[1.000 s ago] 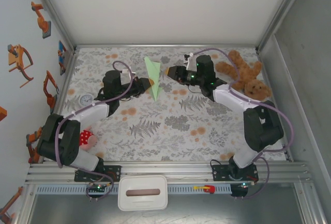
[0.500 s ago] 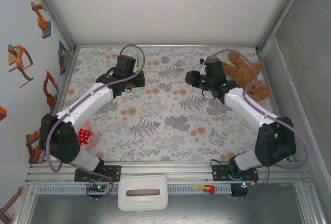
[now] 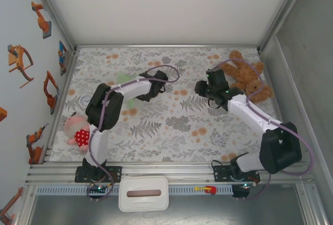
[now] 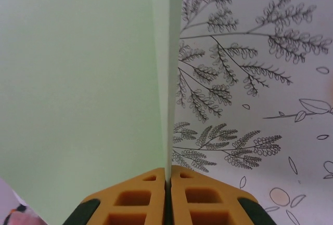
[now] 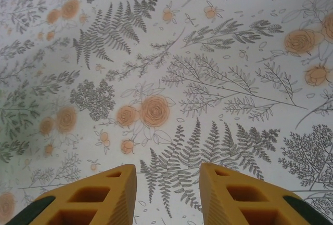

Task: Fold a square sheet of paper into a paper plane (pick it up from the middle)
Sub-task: Turn over the paper at the center of the table.

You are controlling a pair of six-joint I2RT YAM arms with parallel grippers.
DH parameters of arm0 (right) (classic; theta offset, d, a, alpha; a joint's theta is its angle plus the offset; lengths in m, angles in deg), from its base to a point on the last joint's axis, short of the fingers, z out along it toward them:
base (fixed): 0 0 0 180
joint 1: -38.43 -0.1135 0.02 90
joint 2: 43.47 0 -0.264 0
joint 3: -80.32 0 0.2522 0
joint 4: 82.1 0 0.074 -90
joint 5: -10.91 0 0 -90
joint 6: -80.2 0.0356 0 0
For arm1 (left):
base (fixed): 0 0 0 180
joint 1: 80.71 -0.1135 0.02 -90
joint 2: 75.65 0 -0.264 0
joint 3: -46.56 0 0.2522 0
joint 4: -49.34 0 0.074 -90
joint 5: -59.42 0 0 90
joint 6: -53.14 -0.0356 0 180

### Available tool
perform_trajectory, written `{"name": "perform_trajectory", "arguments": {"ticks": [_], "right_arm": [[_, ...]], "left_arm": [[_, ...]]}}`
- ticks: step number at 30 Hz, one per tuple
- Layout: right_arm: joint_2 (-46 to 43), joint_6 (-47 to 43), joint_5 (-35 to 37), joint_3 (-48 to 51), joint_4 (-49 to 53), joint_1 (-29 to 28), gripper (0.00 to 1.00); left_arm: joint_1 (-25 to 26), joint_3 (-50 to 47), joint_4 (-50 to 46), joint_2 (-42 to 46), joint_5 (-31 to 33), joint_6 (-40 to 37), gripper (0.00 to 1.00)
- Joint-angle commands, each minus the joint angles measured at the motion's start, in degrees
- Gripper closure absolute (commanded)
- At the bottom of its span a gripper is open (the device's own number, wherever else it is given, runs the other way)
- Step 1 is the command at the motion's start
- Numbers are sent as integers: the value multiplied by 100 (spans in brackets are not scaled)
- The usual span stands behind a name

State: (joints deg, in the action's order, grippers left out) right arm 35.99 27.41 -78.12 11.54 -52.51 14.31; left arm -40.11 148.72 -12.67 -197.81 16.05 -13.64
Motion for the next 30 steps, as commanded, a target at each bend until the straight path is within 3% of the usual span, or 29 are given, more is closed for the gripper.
{"name": "perform_trajectory", "arguments": {"ticks": [1, 8, 15, 20, 27, 30], "right_arm": [[-150, 150, 227, 121, 33, 35, 64], [-62, 290, 161, 216, -14, 39, 65], [-35, 374, 113, 264, -80, 33, 65], [4, 390, 122, 247, -88, 38, 65], [120, 506, 125, 230, -134, 38, 66], [210, 524, -9, 213, -248, 37, 65]], "left_arm": [[132, 284, -376, -247, 394, 40, 89], [282, 501, -378, -751, -215, 298, 84], [315, 369, -112, -407, -1155, 347, 73], [399, 93, 138, 101, -2198, 536, 65], [416, -1027, 1263, 1212, -4303, 1245, 54], [390, -1583, 1791, 1803, -4620, 1555, 51]]}}
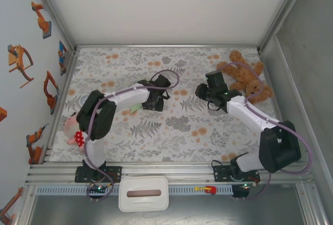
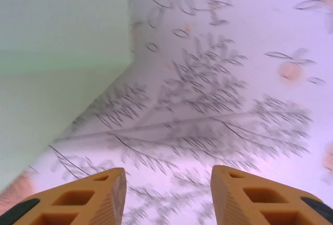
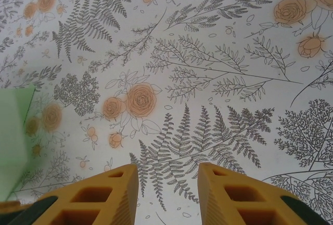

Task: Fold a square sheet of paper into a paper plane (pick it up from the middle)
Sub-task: Turn over the paper at the center of the table, then fold the wing for the fifth time at the center of the table.

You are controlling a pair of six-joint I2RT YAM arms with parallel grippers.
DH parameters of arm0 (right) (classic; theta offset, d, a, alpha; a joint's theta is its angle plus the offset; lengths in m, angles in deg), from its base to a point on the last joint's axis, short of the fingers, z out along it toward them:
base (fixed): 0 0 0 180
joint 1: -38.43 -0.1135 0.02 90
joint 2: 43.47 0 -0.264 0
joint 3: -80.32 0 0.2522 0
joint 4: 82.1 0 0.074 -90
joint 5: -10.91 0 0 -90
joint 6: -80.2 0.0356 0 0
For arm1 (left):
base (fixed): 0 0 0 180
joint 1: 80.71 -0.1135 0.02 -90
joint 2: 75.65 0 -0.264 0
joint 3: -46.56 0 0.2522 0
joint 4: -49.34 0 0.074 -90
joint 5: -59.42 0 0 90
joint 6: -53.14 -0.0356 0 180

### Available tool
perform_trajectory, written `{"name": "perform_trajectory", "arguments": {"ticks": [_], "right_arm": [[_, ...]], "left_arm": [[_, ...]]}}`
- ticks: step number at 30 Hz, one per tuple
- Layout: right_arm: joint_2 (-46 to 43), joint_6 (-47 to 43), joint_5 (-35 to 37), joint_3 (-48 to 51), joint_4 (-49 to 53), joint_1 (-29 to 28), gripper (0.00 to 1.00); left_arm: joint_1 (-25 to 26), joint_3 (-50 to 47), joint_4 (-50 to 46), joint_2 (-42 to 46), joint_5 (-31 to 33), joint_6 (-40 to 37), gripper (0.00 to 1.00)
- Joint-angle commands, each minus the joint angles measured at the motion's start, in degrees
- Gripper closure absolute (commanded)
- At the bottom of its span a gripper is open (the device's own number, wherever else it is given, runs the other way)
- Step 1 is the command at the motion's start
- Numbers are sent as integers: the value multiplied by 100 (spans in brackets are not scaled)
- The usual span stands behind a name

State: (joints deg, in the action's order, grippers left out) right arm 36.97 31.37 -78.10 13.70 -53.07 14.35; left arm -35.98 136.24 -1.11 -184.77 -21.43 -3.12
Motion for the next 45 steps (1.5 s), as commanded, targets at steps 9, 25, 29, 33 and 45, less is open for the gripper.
{"name": "perform_trajectory", "arguments": {"ticks": [9, 25, 29, 33, 45], "right_arm": [[502, 254, -718, -35, -684, 31, 61], [1131, 637, -1566, 45, -1268, 12, 61], [1393, 871, -1864, 79, -1569, -36, 61], [1650, 1125, -2116, 59, -1875, -113, 62], [1543, 1807, -1711, 478, -2286, -292, 65]], "left_arm": [[-1062, -1110, 1477, 1190, -1227, 534, 44], [-1873, -856, 2000, 166, -1454, 188, 43], [-1917, -1011, 2135, 222, -1533, 223, 43], [-2012, -1138, 2193, 166, -1959, 370, 43], [-1137, -1463, 2297, 51, -2702, 1033, 53]]}}
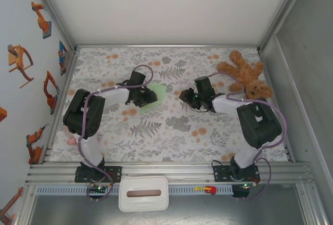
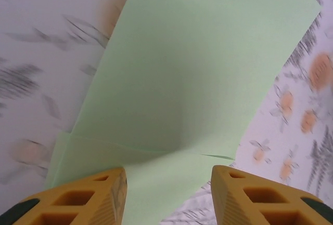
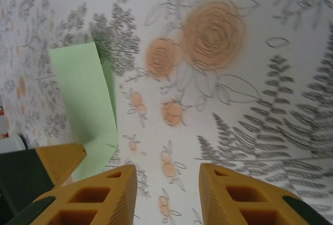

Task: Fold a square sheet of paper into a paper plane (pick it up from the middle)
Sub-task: Fold the wing for the fifth time at the center of the table.

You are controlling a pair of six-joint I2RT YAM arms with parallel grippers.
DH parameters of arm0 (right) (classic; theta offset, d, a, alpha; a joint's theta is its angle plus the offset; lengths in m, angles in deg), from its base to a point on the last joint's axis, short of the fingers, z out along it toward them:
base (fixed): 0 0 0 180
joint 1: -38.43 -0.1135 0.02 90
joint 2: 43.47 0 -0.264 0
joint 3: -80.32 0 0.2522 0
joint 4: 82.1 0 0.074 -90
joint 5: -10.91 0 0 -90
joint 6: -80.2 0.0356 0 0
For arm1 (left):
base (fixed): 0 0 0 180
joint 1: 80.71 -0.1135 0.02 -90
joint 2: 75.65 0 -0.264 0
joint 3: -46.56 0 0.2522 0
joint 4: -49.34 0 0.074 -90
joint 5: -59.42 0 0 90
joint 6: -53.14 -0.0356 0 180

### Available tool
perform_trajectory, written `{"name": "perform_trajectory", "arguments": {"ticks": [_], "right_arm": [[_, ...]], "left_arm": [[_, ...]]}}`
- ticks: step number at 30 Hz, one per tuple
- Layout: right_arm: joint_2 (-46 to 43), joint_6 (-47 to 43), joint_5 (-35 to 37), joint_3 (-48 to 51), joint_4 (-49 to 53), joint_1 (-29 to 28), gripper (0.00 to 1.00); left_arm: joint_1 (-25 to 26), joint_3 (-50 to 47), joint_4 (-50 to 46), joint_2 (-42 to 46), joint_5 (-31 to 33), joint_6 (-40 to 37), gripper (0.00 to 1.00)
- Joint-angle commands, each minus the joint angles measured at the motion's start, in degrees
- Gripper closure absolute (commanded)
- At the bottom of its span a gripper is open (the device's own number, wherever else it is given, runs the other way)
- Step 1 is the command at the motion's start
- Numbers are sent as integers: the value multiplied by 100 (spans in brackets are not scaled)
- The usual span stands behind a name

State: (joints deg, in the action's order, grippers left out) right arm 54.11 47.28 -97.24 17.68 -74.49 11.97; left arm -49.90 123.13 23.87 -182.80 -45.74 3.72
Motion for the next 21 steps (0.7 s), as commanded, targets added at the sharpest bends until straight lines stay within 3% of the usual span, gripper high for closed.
{"name": "perform_trajectory", "arguments": {"ticks": [1, 4, 8, 13, 21], "right_arm": [[-159, 207, 162, 81, -145, -70, 66], [-75, 190, -6, 32, -179, -175, 70], [282, 185, -367, -213, -338, -458, 83], [774, 288, -562, -503, -467, -762, 96], [1252, 308, -621, -772, -318, -879, 100]], "left_arm": [[335, -130, -241, -164, -254, 452, 55], [452, -98, -219, -166, -280, 712, 63], [455, -30, -224, -116, -223, 784, 72], [460, -18, -323, -136, -153, 784, 79], [445, 22, -343, 65, -271, 724, 82]]}}
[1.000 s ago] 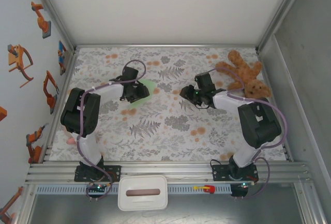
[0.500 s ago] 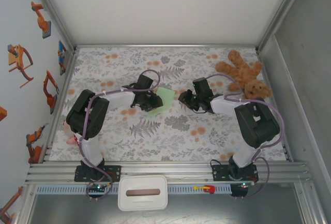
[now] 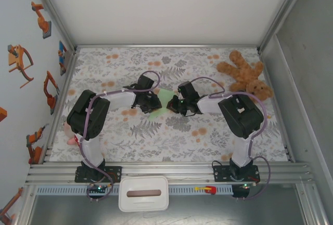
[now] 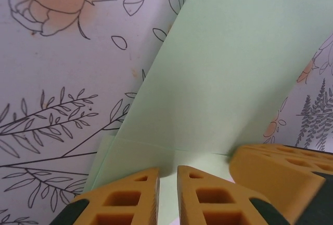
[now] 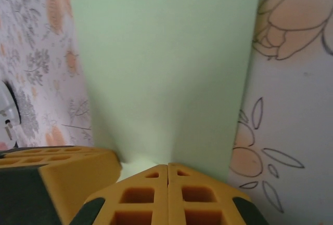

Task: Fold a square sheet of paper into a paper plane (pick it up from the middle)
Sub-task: Fold the wing for the fifth time at the center of the table.

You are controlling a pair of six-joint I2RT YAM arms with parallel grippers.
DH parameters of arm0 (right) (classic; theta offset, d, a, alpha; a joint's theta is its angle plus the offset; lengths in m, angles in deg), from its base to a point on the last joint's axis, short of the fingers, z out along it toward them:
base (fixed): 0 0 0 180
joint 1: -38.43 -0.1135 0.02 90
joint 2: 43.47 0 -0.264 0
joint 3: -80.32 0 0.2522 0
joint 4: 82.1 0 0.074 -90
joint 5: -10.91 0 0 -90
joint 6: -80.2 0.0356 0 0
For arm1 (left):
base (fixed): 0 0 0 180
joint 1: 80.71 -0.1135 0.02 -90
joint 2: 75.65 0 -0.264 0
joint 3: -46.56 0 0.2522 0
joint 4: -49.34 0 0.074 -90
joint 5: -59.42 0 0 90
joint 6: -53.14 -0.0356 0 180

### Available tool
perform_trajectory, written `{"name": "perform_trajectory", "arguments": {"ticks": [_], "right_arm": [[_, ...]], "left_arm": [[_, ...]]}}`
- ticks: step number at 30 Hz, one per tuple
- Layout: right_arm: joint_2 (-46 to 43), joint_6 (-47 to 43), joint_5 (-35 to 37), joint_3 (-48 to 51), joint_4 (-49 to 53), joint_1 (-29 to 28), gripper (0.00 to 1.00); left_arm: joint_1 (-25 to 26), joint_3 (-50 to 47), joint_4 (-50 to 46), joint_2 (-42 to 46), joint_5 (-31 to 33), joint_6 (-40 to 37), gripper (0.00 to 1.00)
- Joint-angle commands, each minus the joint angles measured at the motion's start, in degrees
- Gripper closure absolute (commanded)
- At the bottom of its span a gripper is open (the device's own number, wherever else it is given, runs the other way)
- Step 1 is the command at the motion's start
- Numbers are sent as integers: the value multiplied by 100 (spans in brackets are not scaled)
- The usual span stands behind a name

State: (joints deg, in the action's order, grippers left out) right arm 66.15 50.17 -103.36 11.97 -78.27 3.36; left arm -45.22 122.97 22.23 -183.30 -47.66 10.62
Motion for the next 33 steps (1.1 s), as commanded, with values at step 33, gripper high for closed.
{"name": "perform_trajectory", "arguments": {"ticks": [33], "right_arm": [[-715, 206, 359, 344, 217, 120, 70]], "left_arm": [[-612, -770, 522, -45, -723, 743, 77]]}}
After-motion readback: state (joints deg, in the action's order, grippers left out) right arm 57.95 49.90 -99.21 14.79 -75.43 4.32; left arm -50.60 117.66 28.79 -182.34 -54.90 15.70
